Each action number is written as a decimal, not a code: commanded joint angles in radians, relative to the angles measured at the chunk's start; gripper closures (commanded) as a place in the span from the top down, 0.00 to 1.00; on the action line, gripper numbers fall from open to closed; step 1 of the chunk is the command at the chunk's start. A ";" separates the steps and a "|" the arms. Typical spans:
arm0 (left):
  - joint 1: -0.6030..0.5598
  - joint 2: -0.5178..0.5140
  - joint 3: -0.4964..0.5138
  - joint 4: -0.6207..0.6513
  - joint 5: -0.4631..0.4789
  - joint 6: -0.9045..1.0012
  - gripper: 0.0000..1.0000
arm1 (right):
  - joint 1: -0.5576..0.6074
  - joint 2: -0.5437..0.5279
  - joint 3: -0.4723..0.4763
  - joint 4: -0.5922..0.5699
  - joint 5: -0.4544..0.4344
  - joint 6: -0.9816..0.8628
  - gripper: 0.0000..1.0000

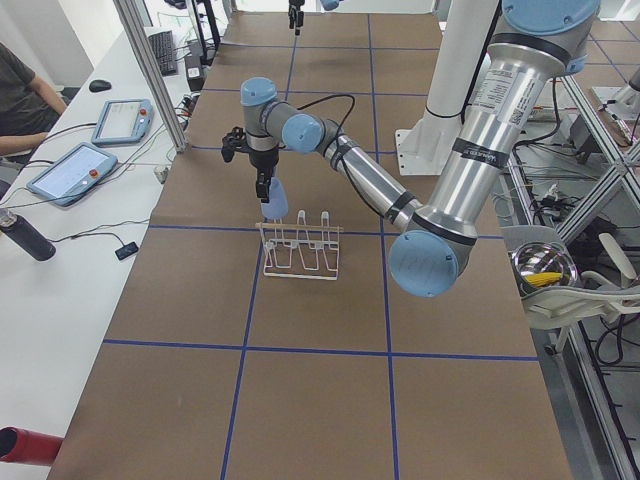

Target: Hang cup on cup holder

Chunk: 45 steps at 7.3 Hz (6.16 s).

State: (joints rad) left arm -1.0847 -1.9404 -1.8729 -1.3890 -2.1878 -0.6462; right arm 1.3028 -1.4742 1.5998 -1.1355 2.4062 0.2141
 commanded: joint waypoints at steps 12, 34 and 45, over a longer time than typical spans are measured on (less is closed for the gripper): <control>0.000 0.065 -0.088 -0.033 -0.012 0.025 0.98 | 0.023 0.008 0.022 -0.080 0.018 -0.028 1.00; -0.300 0.414 0.020 -0.153 -0.133 0.560 0.98 | 0.150 -0.067 0.270 -0.632 -0.122 -0.268 1.00; -0.345 0.420 -0.212 -0.154 -0.148 0.433 0.98 | 0.148 -0.054 0.278 -0.633 -0.105 -0.266 1.00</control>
State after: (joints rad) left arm -1.4253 -1.5283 -2.0766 -1.5421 -2.3311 -0.2066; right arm 1.4508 -1.5377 1.8746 -1.7700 2.3034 -0.0522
